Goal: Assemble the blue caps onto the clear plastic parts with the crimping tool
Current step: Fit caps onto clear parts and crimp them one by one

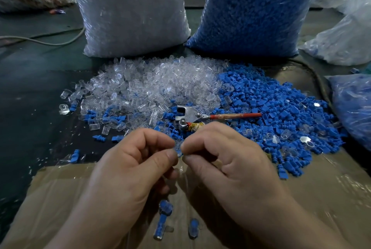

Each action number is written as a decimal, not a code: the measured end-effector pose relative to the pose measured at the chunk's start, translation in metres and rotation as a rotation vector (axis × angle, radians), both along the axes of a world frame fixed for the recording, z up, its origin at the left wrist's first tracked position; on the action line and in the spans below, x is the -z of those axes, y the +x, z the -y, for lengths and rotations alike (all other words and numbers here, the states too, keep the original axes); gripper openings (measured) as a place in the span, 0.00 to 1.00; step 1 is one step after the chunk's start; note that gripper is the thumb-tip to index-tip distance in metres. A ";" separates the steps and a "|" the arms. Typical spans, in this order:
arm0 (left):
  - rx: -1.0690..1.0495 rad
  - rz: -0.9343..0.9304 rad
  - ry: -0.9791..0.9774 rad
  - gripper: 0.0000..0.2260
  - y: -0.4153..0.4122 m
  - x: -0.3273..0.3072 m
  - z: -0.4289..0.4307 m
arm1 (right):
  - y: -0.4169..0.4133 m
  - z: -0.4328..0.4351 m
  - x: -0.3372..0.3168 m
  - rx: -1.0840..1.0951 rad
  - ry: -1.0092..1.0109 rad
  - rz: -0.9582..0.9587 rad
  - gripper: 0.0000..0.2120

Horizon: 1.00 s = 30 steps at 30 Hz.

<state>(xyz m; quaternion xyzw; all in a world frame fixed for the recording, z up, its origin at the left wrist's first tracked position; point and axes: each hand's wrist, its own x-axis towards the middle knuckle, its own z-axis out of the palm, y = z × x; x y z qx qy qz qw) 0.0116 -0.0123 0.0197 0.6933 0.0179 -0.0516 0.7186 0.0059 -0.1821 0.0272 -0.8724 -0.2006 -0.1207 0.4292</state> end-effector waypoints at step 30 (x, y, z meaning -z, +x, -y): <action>0.067 0.040 0.052 0.13 -0.002 0.001 -0.004 | -0.001 -0.001 0.000 -0.056 -0.242 0.145 0.09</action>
